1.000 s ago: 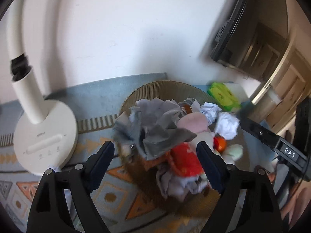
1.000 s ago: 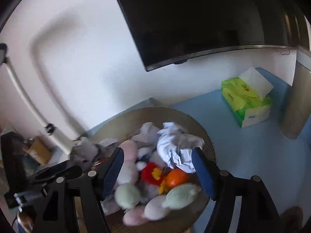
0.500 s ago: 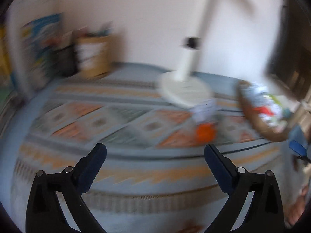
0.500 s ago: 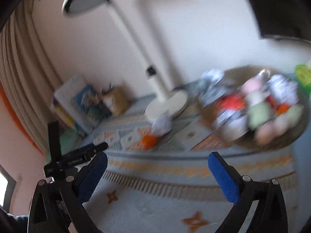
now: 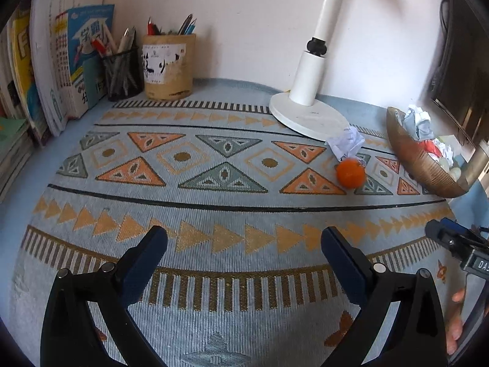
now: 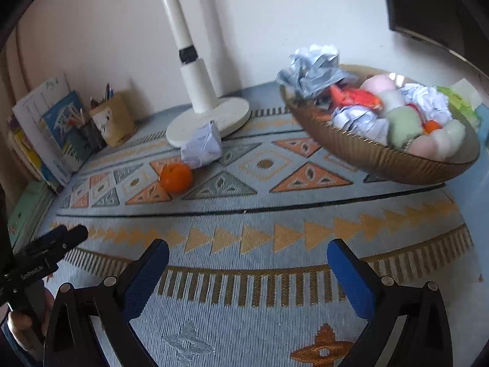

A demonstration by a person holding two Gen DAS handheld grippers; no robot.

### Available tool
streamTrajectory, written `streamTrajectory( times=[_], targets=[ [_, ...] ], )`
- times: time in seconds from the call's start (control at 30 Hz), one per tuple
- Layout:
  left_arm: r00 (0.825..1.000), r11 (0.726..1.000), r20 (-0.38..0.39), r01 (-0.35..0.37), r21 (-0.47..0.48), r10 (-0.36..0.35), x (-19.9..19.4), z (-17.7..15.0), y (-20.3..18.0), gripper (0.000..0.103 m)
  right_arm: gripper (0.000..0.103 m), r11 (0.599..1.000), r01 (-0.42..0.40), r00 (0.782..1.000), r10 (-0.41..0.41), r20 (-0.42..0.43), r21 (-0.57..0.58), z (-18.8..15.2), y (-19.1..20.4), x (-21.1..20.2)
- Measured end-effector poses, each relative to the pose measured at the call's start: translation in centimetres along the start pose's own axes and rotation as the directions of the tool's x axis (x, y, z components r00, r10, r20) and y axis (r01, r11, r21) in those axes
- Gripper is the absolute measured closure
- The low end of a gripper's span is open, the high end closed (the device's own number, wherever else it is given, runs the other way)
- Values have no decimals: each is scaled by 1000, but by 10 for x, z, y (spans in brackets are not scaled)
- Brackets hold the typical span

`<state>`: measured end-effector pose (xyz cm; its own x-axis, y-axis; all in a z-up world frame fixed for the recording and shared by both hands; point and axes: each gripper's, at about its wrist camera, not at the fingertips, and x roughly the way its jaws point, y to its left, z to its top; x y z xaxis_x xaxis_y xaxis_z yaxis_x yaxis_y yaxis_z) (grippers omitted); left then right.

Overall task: Organize objects
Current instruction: 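Grasp the last tangerine with the left gripper while the right grasps the printed paper ball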

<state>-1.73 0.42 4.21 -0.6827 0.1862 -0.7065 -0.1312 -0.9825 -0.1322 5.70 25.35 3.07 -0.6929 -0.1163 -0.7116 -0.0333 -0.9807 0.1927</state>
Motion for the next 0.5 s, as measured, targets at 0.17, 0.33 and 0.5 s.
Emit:
streamTrajectory(
  times=[0.17,0.33,0.5],
  targets=[
    [963,976,-163,219,2,-215,27,16,-17,3,0,989,-29,998,38,-57,146,20,-18,-2],
    [946,951,-140,303,58,-293,54,48,-51,3,0,972,-150,983,166,-75,178,71,-13,3],
    [938,947,-201,306,101,-282,85,59,-78,17,6,985,-116,986,129,-102,125,95,17,40]
  ],
)
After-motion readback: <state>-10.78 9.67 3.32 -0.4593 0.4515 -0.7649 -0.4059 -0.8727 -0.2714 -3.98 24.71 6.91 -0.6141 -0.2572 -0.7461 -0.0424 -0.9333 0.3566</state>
